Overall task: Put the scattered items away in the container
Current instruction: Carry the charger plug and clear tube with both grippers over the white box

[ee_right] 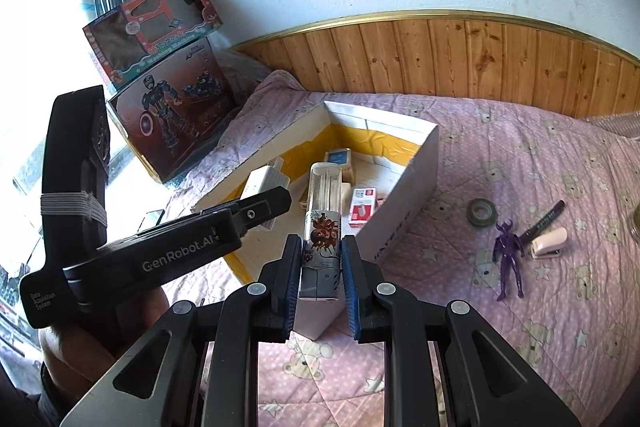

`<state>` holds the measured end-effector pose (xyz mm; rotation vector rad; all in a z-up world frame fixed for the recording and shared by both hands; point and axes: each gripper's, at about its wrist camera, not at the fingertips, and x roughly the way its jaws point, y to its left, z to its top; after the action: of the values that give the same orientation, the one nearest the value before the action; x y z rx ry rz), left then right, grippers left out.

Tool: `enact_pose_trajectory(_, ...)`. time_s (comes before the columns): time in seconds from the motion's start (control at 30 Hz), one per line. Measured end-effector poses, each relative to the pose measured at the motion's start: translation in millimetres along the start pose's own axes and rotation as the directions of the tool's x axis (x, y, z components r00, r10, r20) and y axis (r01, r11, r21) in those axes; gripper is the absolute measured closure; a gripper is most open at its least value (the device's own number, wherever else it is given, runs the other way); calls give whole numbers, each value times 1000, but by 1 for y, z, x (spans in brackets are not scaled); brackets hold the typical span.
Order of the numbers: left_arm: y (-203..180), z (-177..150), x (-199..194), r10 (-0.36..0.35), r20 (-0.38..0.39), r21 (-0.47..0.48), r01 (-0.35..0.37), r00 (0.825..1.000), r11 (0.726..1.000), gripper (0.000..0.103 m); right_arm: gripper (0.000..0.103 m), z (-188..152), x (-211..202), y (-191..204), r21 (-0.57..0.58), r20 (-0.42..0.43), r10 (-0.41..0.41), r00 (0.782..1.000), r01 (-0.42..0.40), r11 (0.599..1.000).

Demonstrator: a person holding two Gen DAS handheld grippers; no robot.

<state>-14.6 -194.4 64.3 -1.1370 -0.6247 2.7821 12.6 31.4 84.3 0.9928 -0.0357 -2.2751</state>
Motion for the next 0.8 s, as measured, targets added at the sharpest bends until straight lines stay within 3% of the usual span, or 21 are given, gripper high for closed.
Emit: enact_pose_trajectory(0.8, 42, 9, 15, 85, -48, -90, -90, 995, 992, 72, 82, 22, 54, 25, -51, -67, 38, 997, -41, 998)
